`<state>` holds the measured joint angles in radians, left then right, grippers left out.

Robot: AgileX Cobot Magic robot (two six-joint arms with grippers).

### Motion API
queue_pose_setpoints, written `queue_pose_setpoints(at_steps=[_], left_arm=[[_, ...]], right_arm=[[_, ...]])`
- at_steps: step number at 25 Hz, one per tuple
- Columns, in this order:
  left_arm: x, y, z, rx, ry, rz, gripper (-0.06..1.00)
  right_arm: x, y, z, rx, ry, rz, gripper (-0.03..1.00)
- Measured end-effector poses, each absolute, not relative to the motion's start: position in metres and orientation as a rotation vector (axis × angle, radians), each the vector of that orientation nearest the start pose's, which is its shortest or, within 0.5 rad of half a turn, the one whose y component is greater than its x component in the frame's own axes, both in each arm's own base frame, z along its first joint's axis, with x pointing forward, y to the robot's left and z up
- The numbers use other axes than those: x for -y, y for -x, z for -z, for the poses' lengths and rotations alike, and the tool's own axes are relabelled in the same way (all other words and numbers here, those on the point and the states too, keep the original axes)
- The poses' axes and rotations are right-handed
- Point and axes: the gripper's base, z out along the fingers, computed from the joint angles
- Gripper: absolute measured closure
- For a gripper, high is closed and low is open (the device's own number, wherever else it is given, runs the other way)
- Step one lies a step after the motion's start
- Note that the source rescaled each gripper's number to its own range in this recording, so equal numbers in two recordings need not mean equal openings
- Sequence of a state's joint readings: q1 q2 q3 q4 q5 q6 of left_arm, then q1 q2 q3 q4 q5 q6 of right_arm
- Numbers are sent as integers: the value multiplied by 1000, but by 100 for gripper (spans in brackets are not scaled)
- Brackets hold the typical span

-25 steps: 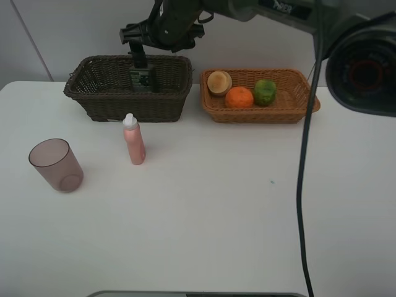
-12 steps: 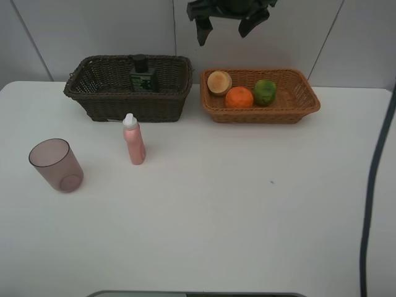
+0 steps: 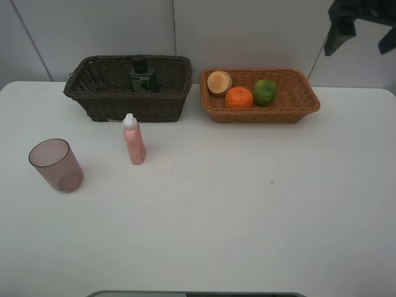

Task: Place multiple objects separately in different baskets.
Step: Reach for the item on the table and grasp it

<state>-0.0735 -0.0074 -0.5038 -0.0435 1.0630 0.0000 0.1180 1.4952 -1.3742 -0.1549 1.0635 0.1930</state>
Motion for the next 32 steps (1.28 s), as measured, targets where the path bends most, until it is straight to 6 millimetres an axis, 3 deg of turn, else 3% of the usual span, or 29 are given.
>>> queue_pose_setpoints(at_steps=[4,9,15,23,32], left_arm=[[3,7,-278,-2035,-77,98,3],[3,7,-278,-2035,-77,98,3],[3,7,-278,-2035,-77,98,3],[3,7,-278,-2035,-77,98,3],[3,7,-278,-2035,-77,98,3]], right_arm=[[11,-252,-353,-2571,-200,107,12],[11,-182,-377,-2442,-162,91,12],[8,-104,-385,-2289,-112,78,12],[9,-33,-352,-2140,-108,70,12],[10,14,-302,-1968,-108,56,12]])
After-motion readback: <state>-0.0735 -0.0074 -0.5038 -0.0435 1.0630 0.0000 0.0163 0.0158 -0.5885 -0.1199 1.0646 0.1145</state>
